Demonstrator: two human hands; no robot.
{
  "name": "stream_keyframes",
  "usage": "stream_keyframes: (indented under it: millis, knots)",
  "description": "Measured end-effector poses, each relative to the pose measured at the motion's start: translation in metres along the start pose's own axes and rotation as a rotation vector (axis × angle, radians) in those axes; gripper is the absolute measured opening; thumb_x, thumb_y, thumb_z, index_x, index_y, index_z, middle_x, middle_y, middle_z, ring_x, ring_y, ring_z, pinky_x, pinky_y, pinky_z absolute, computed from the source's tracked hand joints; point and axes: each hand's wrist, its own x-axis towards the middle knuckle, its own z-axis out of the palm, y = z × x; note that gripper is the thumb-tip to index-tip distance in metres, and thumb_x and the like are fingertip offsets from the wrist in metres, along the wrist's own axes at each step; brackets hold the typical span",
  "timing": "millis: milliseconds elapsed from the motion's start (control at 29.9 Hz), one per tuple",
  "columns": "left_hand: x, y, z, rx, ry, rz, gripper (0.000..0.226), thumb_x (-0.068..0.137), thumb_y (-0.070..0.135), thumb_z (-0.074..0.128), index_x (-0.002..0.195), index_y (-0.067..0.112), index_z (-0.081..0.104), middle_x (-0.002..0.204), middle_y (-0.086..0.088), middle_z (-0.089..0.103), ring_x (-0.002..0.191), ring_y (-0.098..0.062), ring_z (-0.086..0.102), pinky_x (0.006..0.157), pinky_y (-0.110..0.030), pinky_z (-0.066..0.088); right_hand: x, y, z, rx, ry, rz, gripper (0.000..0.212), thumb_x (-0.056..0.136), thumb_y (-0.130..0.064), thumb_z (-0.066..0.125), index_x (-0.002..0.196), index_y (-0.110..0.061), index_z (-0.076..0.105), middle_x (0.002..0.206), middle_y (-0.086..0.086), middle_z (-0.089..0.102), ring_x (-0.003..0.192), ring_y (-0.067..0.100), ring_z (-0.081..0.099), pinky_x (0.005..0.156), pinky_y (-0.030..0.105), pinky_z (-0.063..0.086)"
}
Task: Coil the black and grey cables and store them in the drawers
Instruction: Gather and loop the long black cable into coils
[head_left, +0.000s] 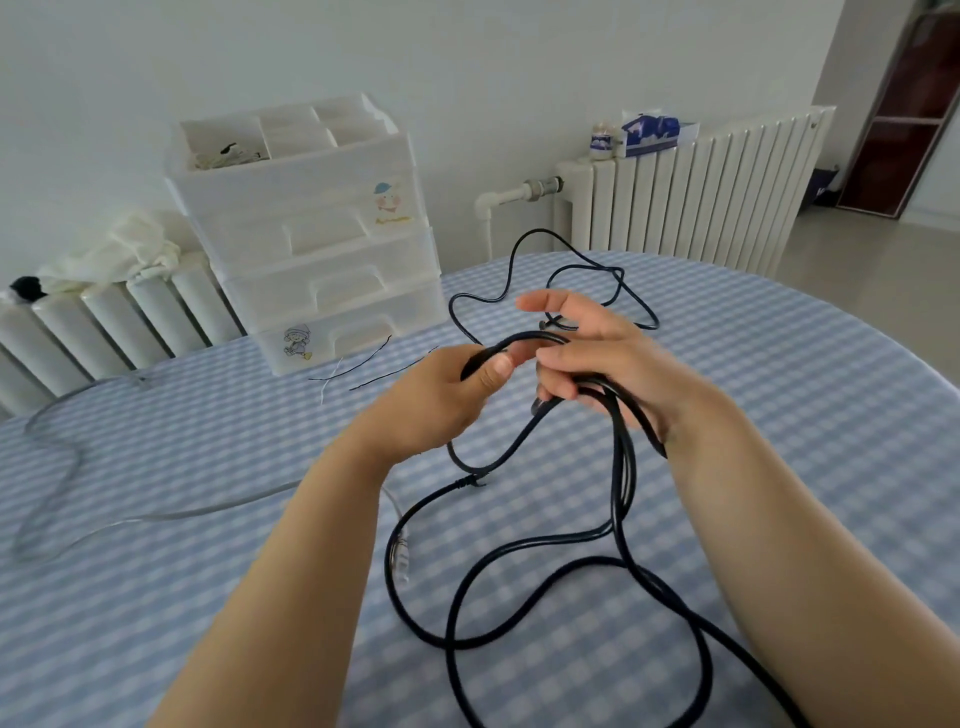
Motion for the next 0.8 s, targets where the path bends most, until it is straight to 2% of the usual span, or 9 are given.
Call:
stream_keyframes:
  millis: [100,200,301,401,501,568,635,735,802]
  knots:
    - [-0.001,-0.002,-0.003,-0.114,0.074,-0.067,0.043,0.095,0.047,0.039,0.073,0.011,0.037,0.046,0.003,0.029,0.037,-0.01,0.022,0.034,-0.018,0.02,-0.004,-0.006,0.0,-0.045,-0.018,-0.016,0.053,0.08,-0.003,0.053,0.132,-0.015,0.047,0.108,0.028,0.065,0.059,0.012,0.05,0.076,0.038,0.041]
    - [0.001,-0.006,-0.008,-0.48,0.183,-0.161,0.04,0.094,0.05,0.039,0.074,0.015,0.036,0.045,0.005,0.023,0.035,-0.009,0.015,0.036,-0.015,0.015,-0.009,-0.013,-0.001,-0.281,-0.027,-0.017,0.059,0.087,-0.005,0.061,0.14,-0.02,0.041,0.1,0.006,0.07,0.061,0.012,0.047,0.073,0.033,0.045]
    - [0.003,-0.006,-0.021,-0.896,0.327,-0.211,0.043,0.099,0.049,0.034,0.069,0.019,0.038,0.041,0.008,0.02,0.029,-0.004,0.015,0.03,-0.011,0.014,-0.017,-0.023,-0.007,-0.52,-0.123,0.116,0.072,0.085,-0.029,0.066,0.147,-0.03,0.028,0.101,0.0,0.072,0.073,0.006,0.057,0.079,0.027,0.046]
    - [0.0,-0.006,-0.035,-1.236,0.411,-0.177,0.045,0.099,0.049,0.036,0.066,0.02,0.037,0.037,0.009,0.021,0.023,-0.003,0.018,0.024,-0.014,0.014,-0.018,-0.019,-0.015,-0.707,-0.173,0.314,0.072,0.076,-0.052,0.063,0.141,-0.041,0.035,0.1,-0.007,0.071,0.092,0.008,0.064,0.088,0.028,0.047]
    - [-0.002,-0.003,-0.032,-1.351,0.335,-0.157,0.046,0.099,0.051,0.035,0.064,0.02,0.037,0.035,0.01,0.023,0.02,-0.005,0.021,0.022,-0.013,0.016,-0.006,-0.003,-0.012,-1.028,0.083,0.38,0.077,0.076,-0.067,0.057,0.142,-0.036,0.033,0.106,-0.012,0.065,0.094,0.008,0.062,0.086,0.031,0.048]
    - [0.0,0.0,-0.023,-1.358,0.273,-0.191,0.048,0.097,0.053,0.035,0.063,0.019,0.038,0.036,0.009,0.019,0.021,-0.004,0.017,0.022,-0.013,0.014,0.003,0.009,-0.002,-1.152,0.293,0.172,0.081,0.082,-0.064,0.054,0.148,-0.032,0.021,0.124,-0.008,0.056,0.104,0.013,0.059,0.092,0.038,0.048]
    - [0.002,0.002,-0.014,-1.354,0.206,-0.208,0.05,0.096,0.055,0.035,0.059,0.02,0.036,0.041,0.009,0.01,0.025,-0.005,0.008,0.022,-0.012,0.012,0.008,0.015,0.009,-1.091,0.404,-0.052,0.064,0.094,-0.053,0.044,0.148,-0.028,0.022,0.126,-0.008,0.052,0.106,0.011,0.058,0.09,0.037,0.048]
    - [0.001,-0.001,-0.011,-1.312,0.092,-0.239,0.044,0.093,0.051,0.039,0.062,0.023,0.024,0.046,0.009,0.006,0.031,-0.006,0.003,0.025,-0.011,0.011,0.014,0.02,0.016,-0.864,0.489,-0.12,0.041,0.102,-0.039,0.035,0.142,-0.029,0.035,0.1,-0.011,0.06,0.082,0.004,0.064,0.074,0.027,0.05]
    - [-0.001,-0.002,-0.011,-1.302,-0.009,-0.257,0.042,0.094,0.05,0.037,0.067,0.025,0.017,0.046,0.008,0.007,0.031,-0.006,0.004,0.026,-0.009,0.013,0.016,0.021,0.014,-0.835,0.572,-0.128,0.029,0.103,-0.034,0.036,0.129,-0.027,0.046,0.077,-0.008,0.059,0.067,0.011,0.065,0.067,0.033,0.053]
